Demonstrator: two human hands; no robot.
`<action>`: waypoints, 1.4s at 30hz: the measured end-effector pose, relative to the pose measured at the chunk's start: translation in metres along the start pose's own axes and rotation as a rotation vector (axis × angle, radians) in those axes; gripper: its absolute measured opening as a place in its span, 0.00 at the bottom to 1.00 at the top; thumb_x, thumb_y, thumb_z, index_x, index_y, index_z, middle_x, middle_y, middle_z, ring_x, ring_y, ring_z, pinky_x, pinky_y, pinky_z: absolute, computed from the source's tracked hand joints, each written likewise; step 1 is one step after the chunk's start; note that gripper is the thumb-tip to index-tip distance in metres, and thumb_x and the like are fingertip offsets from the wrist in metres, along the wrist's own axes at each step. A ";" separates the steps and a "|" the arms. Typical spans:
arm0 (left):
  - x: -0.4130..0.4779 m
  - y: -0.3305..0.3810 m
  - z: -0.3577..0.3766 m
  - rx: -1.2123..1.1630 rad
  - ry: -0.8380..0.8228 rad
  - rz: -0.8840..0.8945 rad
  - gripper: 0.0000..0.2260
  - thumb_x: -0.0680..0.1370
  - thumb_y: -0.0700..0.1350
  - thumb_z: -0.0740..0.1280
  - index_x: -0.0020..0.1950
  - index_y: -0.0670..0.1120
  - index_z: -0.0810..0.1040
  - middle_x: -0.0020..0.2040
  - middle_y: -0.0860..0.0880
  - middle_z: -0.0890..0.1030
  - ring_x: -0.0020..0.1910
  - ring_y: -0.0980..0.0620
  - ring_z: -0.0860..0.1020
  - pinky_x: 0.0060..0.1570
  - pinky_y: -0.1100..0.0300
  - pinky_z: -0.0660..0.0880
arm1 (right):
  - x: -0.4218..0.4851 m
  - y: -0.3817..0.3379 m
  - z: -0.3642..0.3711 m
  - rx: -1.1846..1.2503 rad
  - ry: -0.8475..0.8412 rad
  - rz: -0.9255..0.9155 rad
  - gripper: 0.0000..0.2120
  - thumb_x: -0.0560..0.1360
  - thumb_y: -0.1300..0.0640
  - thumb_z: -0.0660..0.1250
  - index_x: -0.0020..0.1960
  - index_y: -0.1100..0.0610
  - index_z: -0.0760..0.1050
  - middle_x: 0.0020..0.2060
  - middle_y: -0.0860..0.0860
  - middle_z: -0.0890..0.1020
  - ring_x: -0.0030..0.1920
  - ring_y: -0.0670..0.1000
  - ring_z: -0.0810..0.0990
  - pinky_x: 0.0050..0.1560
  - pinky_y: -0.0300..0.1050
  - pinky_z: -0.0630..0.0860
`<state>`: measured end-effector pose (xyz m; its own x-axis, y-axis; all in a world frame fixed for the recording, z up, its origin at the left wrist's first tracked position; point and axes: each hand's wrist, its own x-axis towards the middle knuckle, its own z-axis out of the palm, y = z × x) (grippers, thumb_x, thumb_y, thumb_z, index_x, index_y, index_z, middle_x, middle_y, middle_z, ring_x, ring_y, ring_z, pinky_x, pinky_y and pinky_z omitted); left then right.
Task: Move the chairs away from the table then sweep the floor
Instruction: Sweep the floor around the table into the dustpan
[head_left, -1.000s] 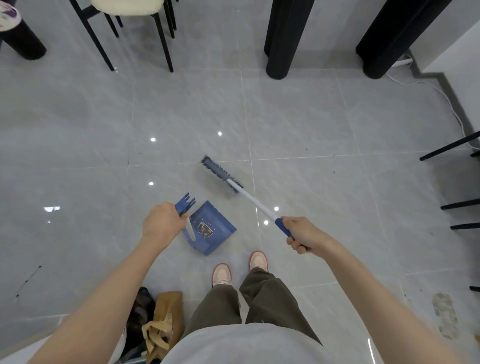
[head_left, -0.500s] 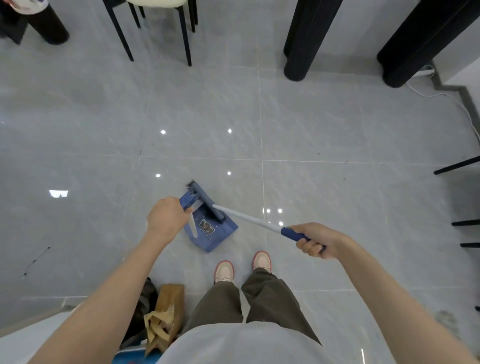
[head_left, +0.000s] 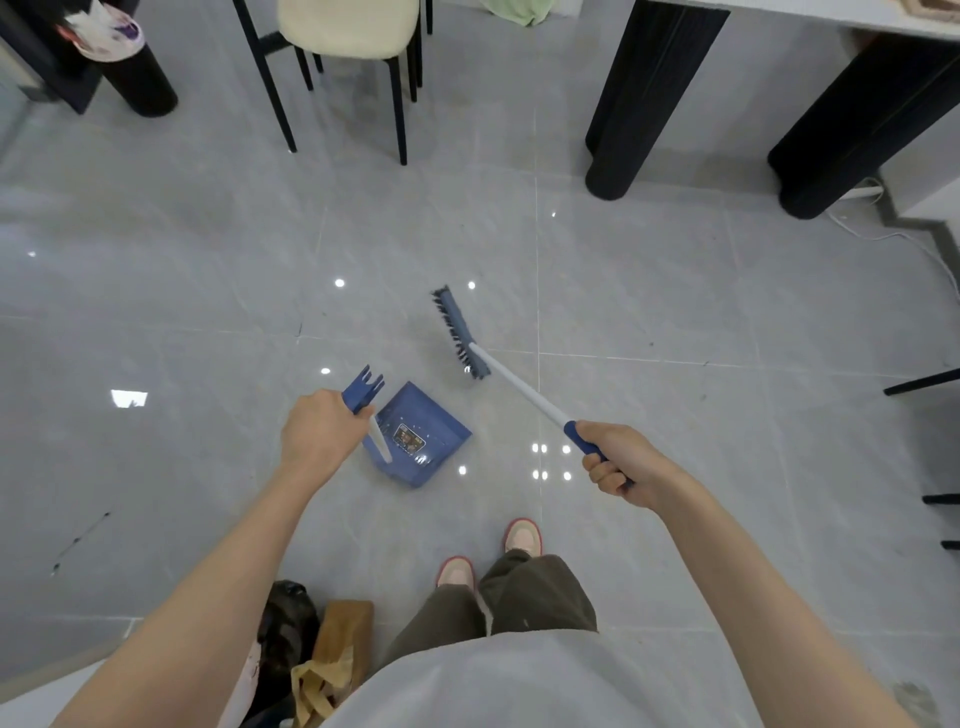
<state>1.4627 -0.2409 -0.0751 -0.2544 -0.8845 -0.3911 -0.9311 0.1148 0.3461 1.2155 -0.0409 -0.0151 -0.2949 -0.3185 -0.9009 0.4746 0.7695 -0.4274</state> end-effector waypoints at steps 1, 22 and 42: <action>0.007 0.004 -0.005 -0.006 0.009 -0.003 0.13 0.76 0.50 0.66 0.39 0.42 0.77 0.32 0.45 0.75 0.35 0.42 0.77 0.34 0.60 0.67 | 0.003 -0.009 -0.001 0.010 0.010 -0.020 0.05 0.80 0.56 0.60 0.54 0.55 0.71 0.29 0.50 0.62 0.18 0.42 0.57 0.17 0.32 0.54; 0.269 0.199 -0.086 -0.039 0.055 0.024 0.18 0.76 0.51 0.66 0.29 0.45 0.69 0.28 0.47 0.73 0.33 0.42 0.75 0.33 0.60 0.67 | 0.174 -0.268 -0.072 0.103 0.121 -0.018 0.14 0.80 0.63 0.55 0.36 0.54 0.62 0.28 0.50 0.59 0.14 0.43 0.55 0.16 0.30 0.52; 0.585 0.362 -0.149 0.082 -0.086 0.248 0.15 0.77 0.52 0.65 0.36 0.43 0.75 0.31 0.45 0.75 0.36 0.42 0.79 0.34 0.59 0.69 | 0.332 -0.542 -0.075 0.025 0.383 -0.078 0.14 0.81 0.60 0.54 0.36 0.57 0.63 0.23 0.50 0.61 0.15 0.46 0.58 0.20 0.30 0.54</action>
<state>1.0154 -0.7845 -0.0513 -0.4950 -0.7835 -0.3757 -0.8550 0.3622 0.3712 0.7983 -0.5223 -0.0764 -0.6171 -0.1424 -0.7739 0.4570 0.7358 -0.4997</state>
